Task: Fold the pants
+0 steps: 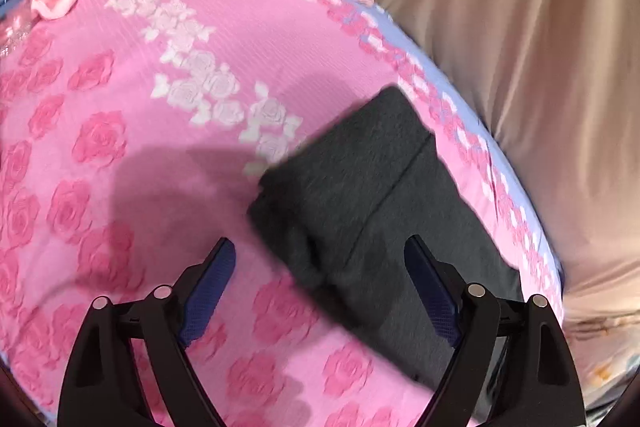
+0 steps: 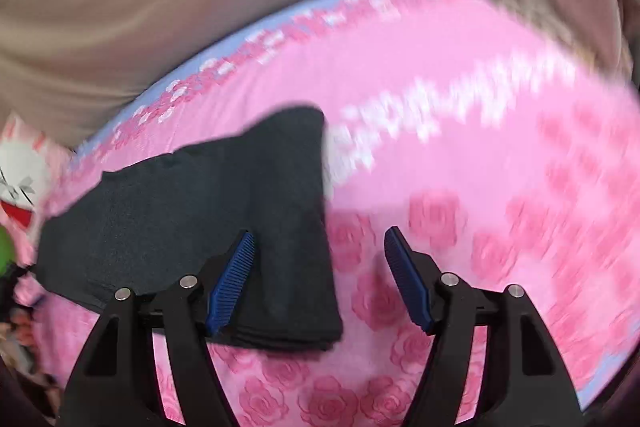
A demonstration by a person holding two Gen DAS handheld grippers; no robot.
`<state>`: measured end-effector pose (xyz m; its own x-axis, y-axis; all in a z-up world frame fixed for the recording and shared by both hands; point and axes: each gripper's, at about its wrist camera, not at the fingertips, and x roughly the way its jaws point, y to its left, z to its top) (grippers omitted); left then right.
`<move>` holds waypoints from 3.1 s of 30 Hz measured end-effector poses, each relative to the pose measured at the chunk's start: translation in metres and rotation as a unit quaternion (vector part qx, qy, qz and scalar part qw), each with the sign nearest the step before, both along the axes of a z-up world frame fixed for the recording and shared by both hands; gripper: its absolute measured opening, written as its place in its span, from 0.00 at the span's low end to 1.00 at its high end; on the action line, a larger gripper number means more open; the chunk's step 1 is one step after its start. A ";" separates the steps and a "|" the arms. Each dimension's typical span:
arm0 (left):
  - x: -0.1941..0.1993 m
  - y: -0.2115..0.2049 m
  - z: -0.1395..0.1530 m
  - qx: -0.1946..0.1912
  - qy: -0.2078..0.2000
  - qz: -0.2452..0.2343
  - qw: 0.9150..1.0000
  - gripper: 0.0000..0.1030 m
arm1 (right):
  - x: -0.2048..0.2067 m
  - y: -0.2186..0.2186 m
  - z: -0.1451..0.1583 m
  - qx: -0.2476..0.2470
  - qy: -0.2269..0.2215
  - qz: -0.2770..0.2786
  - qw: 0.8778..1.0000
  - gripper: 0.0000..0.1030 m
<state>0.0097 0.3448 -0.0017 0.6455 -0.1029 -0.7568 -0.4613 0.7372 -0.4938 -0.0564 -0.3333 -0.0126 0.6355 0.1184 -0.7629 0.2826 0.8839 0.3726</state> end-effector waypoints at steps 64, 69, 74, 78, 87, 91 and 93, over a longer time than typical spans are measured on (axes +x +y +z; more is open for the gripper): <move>-0.002 -0.027 0.008 0.003 0.024 -0.030 0.999 0.27 | 0.013 0.167 0.068 -0.161 -0.092 0.184 0.965 0.68; -0.006 -0.058 0.048 0.062 -0.009 -0.033 0.997 0.15 | -0.010 0.101 0.057 -0.141 -0.077 0.112 0.981 0.73; -0.015 -0.139 0.122 0.114 -0.075 -0.105 0.985 0.15 | -0.032 0.038 0.054 -0.075 -0.087 0.047 0.992 0.74; -0.032 -0.231 0.171 0.156 -0.133 -0.182 0.962 0.15 | -0.048 0.007 0.055 -0.064 -0.099 0.023 0.993 0.75; -0.045 -0.416 0.109 0.196 -0.083 -0.349 0.913 0.86 | -0.075 -0.029 0.044 -0.039 -0.103 0.007 0.994 0.76; -0.066 -0.423 0.103 0.257 -0.104 -0.345 0.897 0.86 | -0.082 -0.032 0.047 -0.046 -0.104 0.011 0.993 0.76; -0.070 -0.404 0.106 0.275 -0.103 -0.318 0.902 0.86 | -0.078 -0.028 0.051 -0.035 -0.110 0.026 0.993 0.78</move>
